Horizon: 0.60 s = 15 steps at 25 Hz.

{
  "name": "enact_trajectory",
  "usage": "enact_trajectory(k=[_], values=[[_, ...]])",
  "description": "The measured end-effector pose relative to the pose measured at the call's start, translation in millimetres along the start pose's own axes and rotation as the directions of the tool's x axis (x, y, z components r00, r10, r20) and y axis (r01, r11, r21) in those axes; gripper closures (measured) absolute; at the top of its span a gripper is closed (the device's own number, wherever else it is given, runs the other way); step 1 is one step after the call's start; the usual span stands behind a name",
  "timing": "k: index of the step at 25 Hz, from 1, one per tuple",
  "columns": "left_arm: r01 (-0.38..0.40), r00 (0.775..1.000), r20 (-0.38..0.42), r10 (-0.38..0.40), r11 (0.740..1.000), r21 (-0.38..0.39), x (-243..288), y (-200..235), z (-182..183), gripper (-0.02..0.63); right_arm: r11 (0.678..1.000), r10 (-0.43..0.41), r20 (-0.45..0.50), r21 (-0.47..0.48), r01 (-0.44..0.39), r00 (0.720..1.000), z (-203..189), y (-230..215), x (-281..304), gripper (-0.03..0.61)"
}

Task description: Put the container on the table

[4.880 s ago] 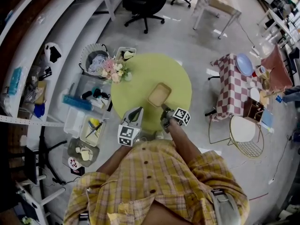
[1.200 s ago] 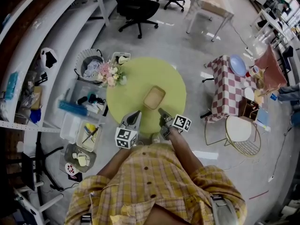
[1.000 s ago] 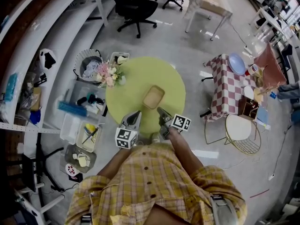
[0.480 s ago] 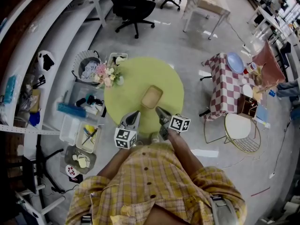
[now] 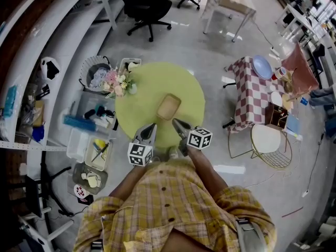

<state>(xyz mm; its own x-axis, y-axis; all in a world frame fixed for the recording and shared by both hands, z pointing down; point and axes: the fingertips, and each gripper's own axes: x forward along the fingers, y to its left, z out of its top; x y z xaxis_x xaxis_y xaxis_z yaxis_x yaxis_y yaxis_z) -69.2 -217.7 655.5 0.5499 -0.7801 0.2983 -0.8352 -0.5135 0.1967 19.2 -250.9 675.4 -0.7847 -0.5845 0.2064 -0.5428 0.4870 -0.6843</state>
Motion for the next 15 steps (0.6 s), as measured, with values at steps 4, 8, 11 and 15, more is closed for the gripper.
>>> enact_trajectory(k=[4, 8, 11, 15], values=[[0.003, 1.0, 0.006, -0.003, 1.0, 0.001, -0.3, -2.8, 1.7, 0.609, 0.998, 0.001, -0.009, -0.062, -0.002, 1.0, -0.4, 5.2, -2.0, 0.581], [0.005, 1.0, 0.0, -0.005, 1.0, 0.0, -1.1, -4.5, -1.0, 0.609, 0.993, -0.004, -0.006, -0.122, 0.003, 1.0, -0.2, 10.6, -3.4, 0.58], [0.007, 1.0, 0.0, -0.007, 1.0, 0.003, -1.3, -5.4, -2.0, 0.609, 0.991, -0.003, -0.002, -0.137, 0.003, 1.0, 0.0, 13.0, -4.7, 0.58], [0.013, 1.0, 0.007, -0.013, 1.0, -0.001, -0.5, -8.1, 0.4, 0.609, 0.986, -0.003, -0.003, -0.169, 0.003, 1.0, -0.2, 15.0, -7.7, 0.58]])
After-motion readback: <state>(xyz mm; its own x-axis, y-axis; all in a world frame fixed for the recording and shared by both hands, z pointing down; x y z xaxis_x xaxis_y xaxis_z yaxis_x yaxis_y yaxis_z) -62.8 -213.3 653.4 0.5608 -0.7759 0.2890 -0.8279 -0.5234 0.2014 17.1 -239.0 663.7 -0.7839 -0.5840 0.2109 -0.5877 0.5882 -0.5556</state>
